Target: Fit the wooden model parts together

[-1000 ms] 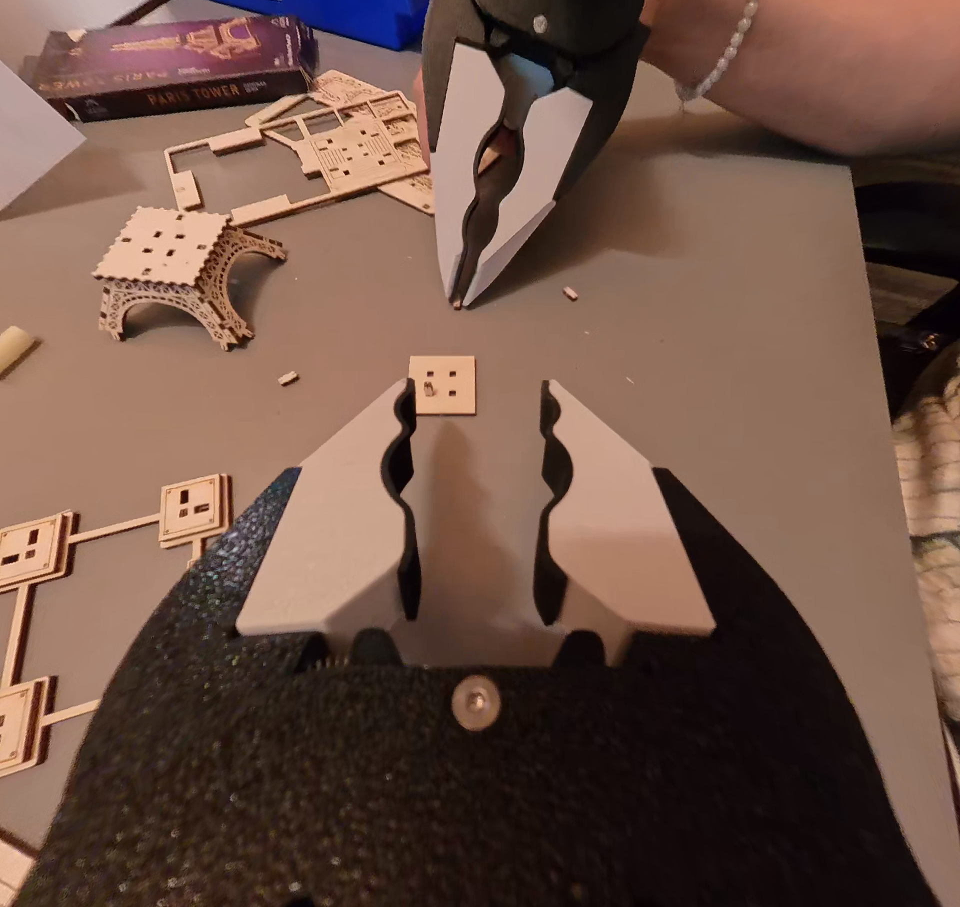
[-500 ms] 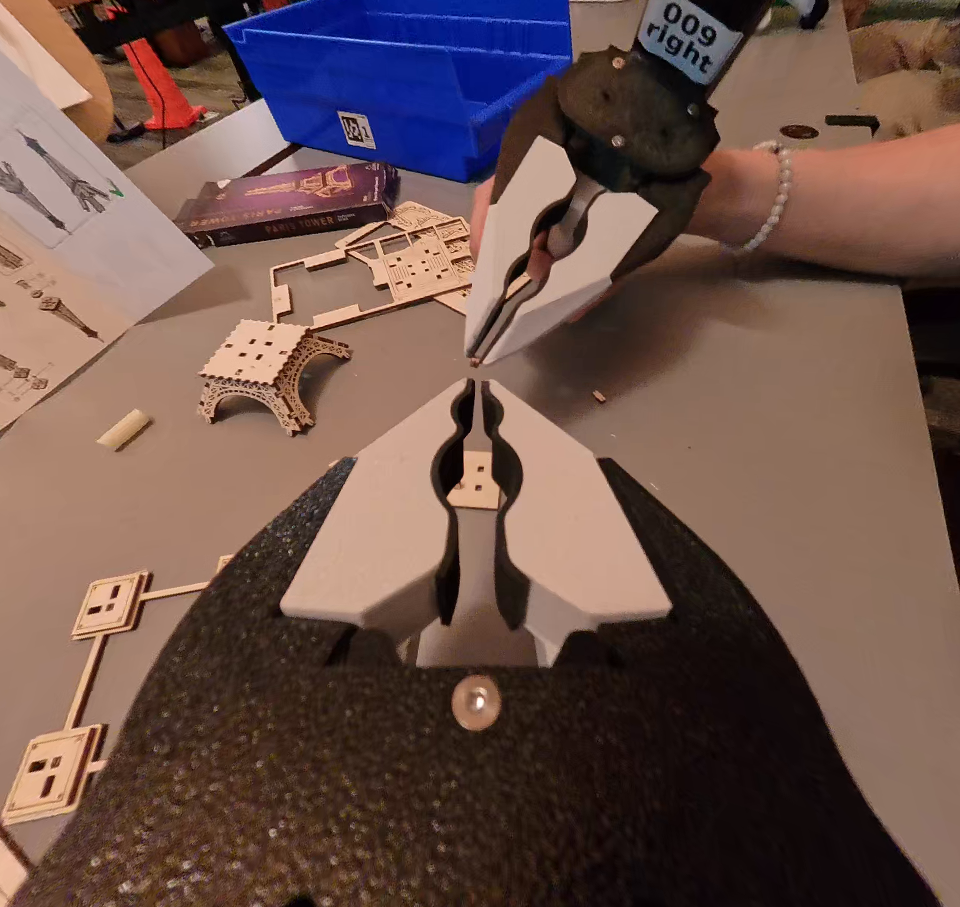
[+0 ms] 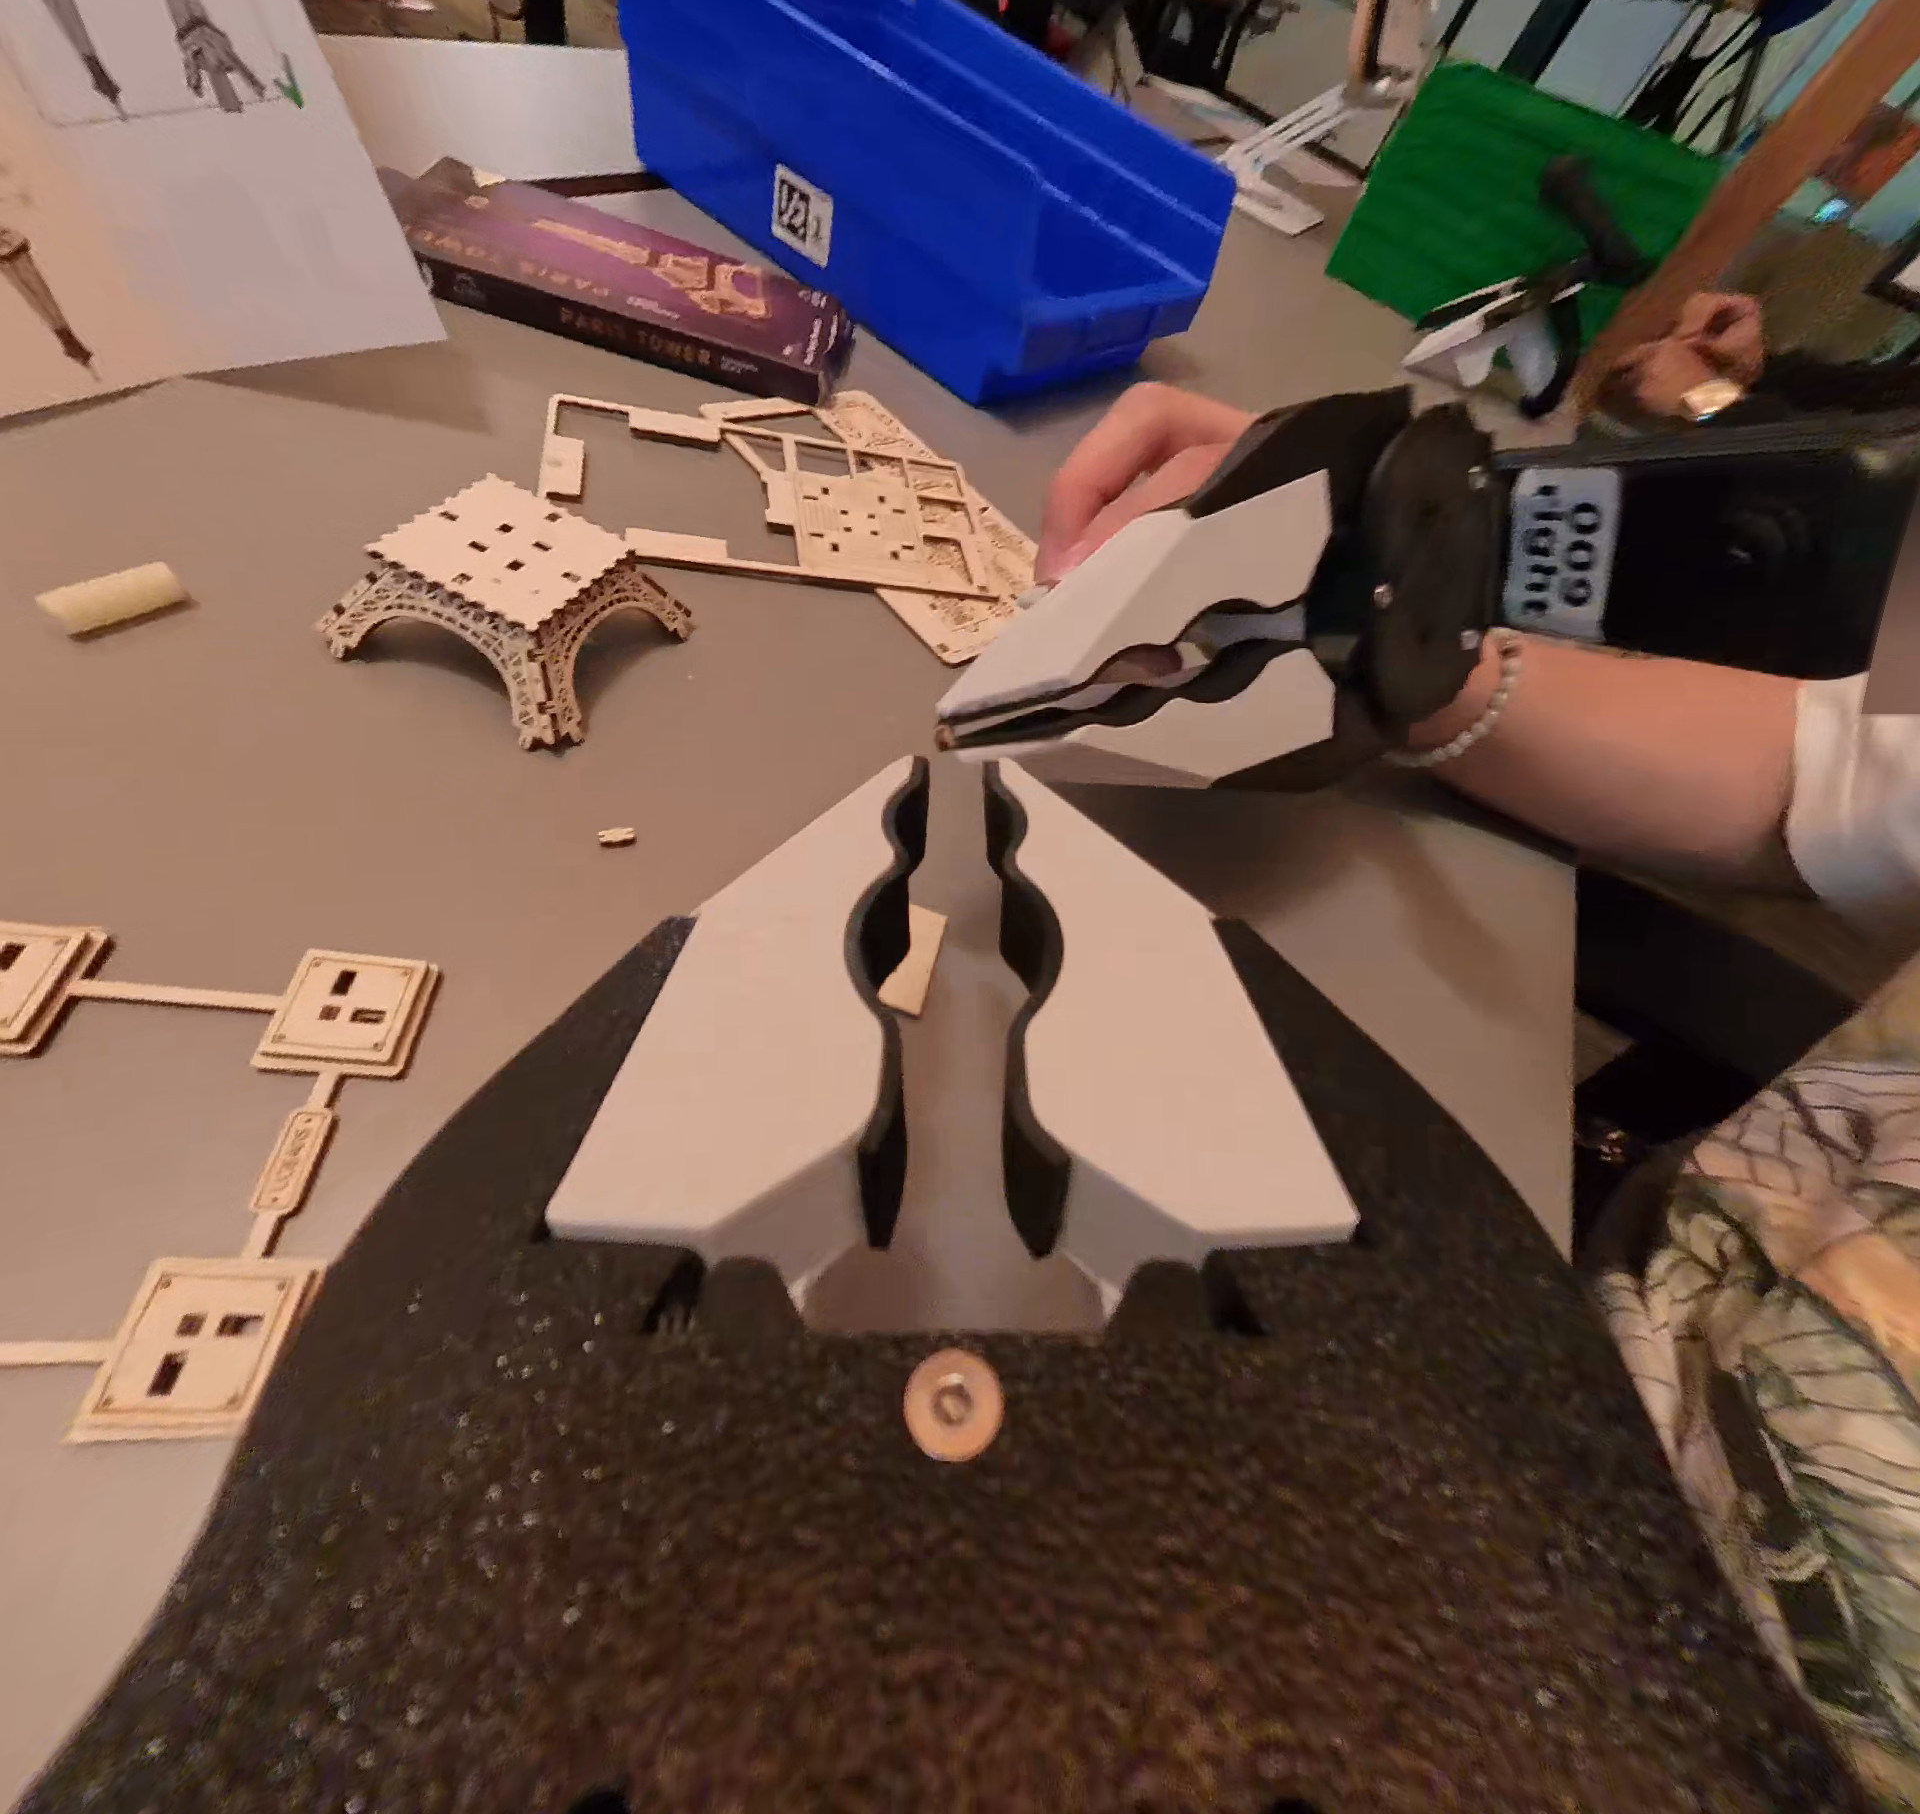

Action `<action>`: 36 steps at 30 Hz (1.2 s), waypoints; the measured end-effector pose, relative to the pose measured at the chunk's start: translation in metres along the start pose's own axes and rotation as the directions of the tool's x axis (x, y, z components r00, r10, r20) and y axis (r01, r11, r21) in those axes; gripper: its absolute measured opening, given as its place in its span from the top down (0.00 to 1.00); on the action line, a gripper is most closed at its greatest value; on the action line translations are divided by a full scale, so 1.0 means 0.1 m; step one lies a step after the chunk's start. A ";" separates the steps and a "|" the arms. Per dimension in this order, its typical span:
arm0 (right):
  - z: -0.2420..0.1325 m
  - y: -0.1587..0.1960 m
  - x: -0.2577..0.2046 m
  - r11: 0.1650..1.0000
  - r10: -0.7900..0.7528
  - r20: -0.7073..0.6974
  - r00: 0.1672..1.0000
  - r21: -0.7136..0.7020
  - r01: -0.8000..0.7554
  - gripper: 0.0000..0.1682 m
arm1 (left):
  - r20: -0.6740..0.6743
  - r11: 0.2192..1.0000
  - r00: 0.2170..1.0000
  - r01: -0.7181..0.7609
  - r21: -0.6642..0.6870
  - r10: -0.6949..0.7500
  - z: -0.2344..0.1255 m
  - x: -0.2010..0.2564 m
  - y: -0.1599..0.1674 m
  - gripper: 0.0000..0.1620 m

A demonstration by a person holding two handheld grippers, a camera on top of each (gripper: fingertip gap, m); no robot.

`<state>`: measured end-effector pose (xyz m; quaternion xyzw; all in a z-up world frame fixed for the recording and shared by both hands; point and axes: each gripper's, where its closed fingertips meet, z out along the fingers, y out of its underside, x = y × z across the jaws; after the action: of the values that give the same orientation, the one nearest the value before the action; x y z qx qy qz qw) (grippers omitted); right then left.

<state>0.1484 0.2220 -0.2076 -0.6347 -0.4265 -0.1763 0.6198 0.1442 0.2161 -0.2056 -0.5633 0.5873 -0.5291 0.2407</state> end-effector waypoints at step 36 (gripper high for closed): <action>-0.23 -0.10 0.10 0.730 0.613 0.345 0.711 0.097 -0.676 0.99 | -0.008 0.821 0.830 -0.553 -0.142 0.558 -0.03 0.17 -0.04 0.98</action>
<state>0.1536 0.2021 -0.1903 -0.6911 -0.2788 0.1947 0.6378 0.1395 0.2027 -0.1959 -0.3922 0.7566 -0.3845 0.3547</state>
